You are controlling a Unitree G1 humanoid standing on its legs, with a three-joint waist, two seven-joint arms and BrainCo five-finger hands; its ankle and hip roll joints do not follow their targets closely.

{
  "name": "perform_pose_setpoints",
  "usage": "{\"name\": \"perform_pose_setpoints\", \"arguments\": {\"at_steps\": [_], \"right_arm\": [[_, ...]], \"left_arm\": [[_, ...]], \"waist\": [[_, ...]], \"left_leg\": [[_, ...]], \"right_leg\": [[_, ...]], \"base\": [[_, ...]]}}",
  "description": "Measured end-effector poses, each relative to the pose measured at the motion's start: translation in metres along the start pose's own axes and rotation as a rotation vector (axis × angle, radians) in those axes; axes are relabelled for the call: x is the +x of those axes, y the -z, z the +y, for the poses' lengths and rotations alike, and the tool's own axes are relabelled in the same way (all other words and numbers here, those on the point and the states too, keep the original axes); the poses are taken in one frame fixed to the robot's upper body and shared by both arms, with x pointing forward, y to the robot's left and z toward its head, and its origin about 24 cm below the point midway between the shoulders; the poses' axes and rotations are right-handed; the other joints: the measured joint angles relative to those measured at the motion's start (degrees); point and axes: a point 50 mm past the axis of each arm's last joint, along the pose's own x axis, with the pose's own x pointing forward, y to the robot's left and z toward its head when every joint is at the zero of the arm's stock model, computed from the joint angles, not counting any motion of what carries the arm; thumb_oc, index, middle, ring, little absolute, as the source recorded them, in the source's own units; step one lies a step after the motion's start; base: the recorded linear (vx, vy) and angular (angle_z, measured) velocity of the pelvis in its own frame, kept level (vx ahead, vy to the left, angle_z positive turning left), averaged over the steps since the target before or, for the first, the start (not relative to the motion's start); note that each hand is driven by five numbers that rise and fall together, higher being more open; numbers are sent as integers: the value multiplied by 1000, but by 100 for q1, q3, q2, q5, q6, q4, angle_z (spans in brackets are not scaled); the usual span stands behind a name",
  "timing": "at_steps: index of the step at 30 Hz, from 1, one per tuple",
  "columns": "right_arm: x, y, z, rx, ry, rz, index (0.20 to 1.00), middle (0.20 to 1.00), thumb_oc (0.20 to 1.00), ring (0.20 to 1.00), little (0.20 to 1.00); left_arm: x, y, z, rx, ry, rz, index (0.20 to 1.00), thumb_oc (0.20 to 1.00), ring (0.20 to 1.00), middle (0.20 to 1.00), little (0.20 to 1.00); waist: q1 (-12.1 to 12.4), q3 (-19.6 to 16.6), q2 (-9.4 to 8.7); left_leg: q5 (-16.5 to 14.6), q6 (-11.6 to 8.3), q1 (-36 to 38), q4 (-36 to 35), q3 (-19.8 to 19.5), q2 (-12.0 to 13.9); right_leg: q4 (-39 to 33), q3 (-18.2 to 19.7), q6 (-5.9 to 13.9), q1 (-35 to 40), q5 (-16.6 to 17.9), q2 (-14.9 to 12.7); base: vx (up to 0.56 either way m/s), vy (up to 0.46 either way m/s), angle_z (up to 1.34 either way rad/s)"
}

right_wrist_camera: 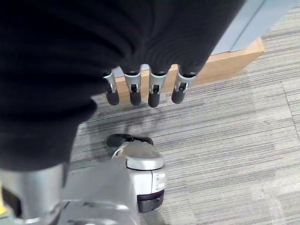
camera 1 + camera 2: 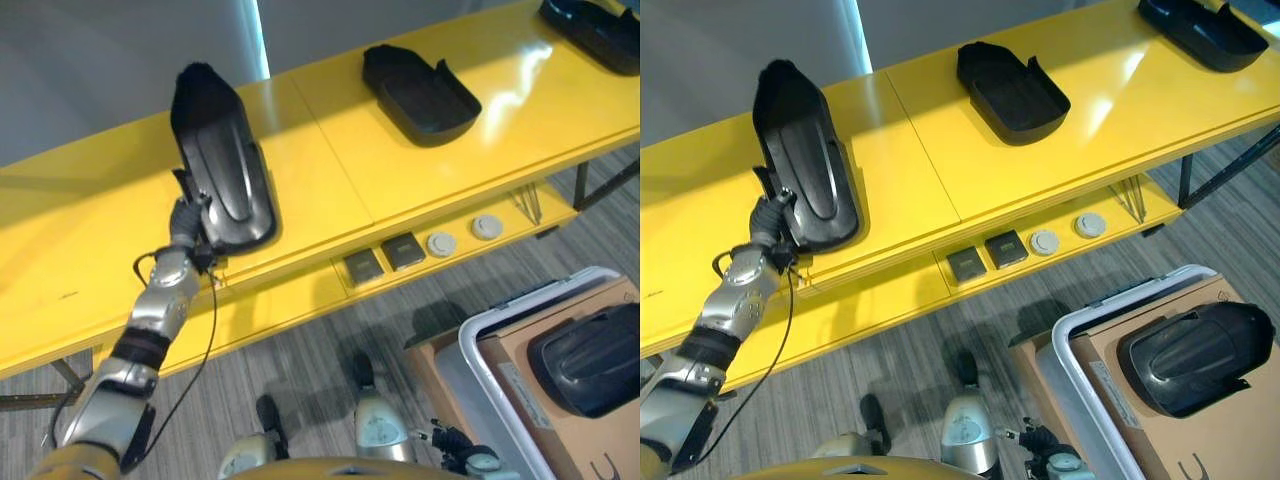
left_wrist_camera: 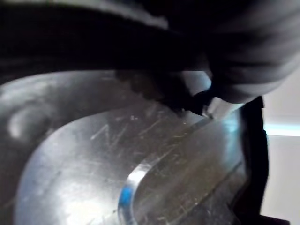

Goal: Move parts from the plastic box to the shelf.

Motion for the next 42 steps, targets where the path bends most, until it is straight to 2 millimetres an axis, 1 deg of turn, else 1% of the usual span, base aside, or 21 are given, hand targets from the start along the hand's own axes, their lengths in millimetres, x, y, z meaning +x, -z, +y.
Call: {"name": "perform_pose_setpoints", "arguments": {"at_steps": [3,7,8,9,10,11,12,13,14,17,21,25,30,32,34,36,38,42], "right_arm": [[1,-6,2,-11,-20,-15,1000,1000,1000,1000,1000],[2,-13,-1,-8,-19,-30,1000,1000,1000,1000,1000],[3,-16,-1,-5,-18,-37,1000,1000,1000,1000,1000],[4,-24,-1,3,-20,-56,1000,1000,1000,1000,1000],[4,-27,-2,2,-22,-61,1000,1000,1000,1000,1000],[5,-30,-2,1,-23,-68,1000,1000,1000,1000,1000],[5,-32,-2,1,-22,-71,1000,1000,1000,1000,1000],[6,-33,-3,2,-21,-72,1000,1000,1000,1000,1000],[6,-35,-3,3,-20,-73,1000,1000,1000,1000,1000],[7,-40,-3,28,-22,-84,1000,1000,1000,1000,1000],[8,-53,-4,35,-23,-112,1000,1000,1000,1000,1000],[9,-58,-4,33,-26,-118,1000,1000,1000,1000,1000],[9,-56,-2,32,-29,-97,1000,1000,1000,1000,1000],[9,-56,-2,33,-28,-97,1000,1000,1000,1000,1000],[9,-56,-2,33,-27,-97,1000,1000,1000,1000,1000],[10,-56,-2,38,-27,-93,1000,1000,1000,1000,1000],[11,-58,-2,74,-28,-96,1000,1000,1000,1000,1000],[11,-64,-3,107,-30,-122,1000,1000,1000,1000,1000]], "left_arm": [[4,-9,4,35,-35,-16,200,200,200,200,200],[9,-18,5,50,-51,-36,200,200,200,200,200],[11,-22,5,60,-58,-47,200,200,200,200,200],[15,-31,9,80,-73,-62,200,200,200,200,200],[17,-34,11,87,-81,-65,200,200,200,200,200],[18,-36,12,96,-85,-68,288,288,288,288,288],[20,-37,14,103,-93,-63,501,501,501,501,501],[21,-40,15,107,-99,-65,686,686,686,686,686],[22,-41,17,111,-110,-64,1000,1000,1000,1000,1000],[27,-45,18,122,-109,-59,1000,1000,1000,1000,1000],[31,-52,20,140,-97,-46,1000,1000,1000,1000,1000],[35,-59,18,142,-96,-46,1000,1000,1000,1000,1000],[36,-63,17,116,-101,-50,1000,1000,1000,1000,1000],[36,-69,12,57,-104,-68,1000,1000,1000,1000,1000],[36,-70,12,20,-107,-79,1000,1000,1000,1000,1000],[34,-73,6,-23,-107,-101,1000,1000,1000,1000,1000],[30,-74,0,22,-123,-136,1000,1000,1000,1000,1000],[26,-85,-5,168,-169,-194,1000,1000,1000,1000,1000]], "waist": [[-14,69,5],[27,180,11],[33,203,13],[42,287,16],[42,323,18],[39,361,21],[41,397,27],[42,426,34],[42,447,36],[46,500,50],[45,502,47],[61,530,38],[71,553,32],[101,605,27],[106,617,23],[149,622,16],[174,648,-21],[201,738,-70]], "left_leg": [[19,-16,-43,0,-2,30],[21,-21,-82,1,0,34],[22,-30,-123,1,0,34],[56,-74,-161,1,-1,34],[56,-74,-159,1,0,38],[57,-76,-160,1,0,41],[56,-76,-162,1,-2,44],[56,-77,-163,1,-3,46],[55,-77,-161,1,-2,47],[58,-82,-172,1,-7,49],[58,-82,-206,1,-8,49],[69,-95,-243,1,-12,48],[68,-98,-256,1,-15,48],[70,-96,-265,1,-23,48],[74,-99,-270,1,-29,49],[75,-99,-282,1,-47,48],[117,-59,-297,1,-86,44],[143,-65,-339,3,-167,44]], "right_leg": [[0,-3,-11,-42,-1,35],[0,0,-22,-88,6,40],[0,0,-29,-128,13,39],[0,0,-32,-163,27,42],[0,1,-34,-162,28,46],[0,1,-34,-163,28,48],[0,0,-35,-166,28,50],[0,-1,-35,-164,28,51],[0,0,-35,-165,28,53],[0,-2,-36,-169,28,54],[0,-2,-42,-203,24,54],[0,-4,-37,-232,31,54],[1,-5,-41,-242,27,55],[1,-10,-40,-244,28,53],[1,-16,-40,-245,29,54],[1,-34,-42,-244,27,50],[2,-72,-49,-240,31,49],[2,-157,-71,-232,42,55]], "base": [[-45,-62,-1],[-44,-35,-1],[-55,-32,1],[-56,-33,0],[-49,-29,0],[0,0,0],[0,0,0],[-30,-30,0],[-33,-23,0],[-11,-9,0],[0,0,0],[0,0,0],[0,0,0],[0,0,0],[0,0,0],[7,-4,2],[2,-14,8],[-4,-22,11]]}}
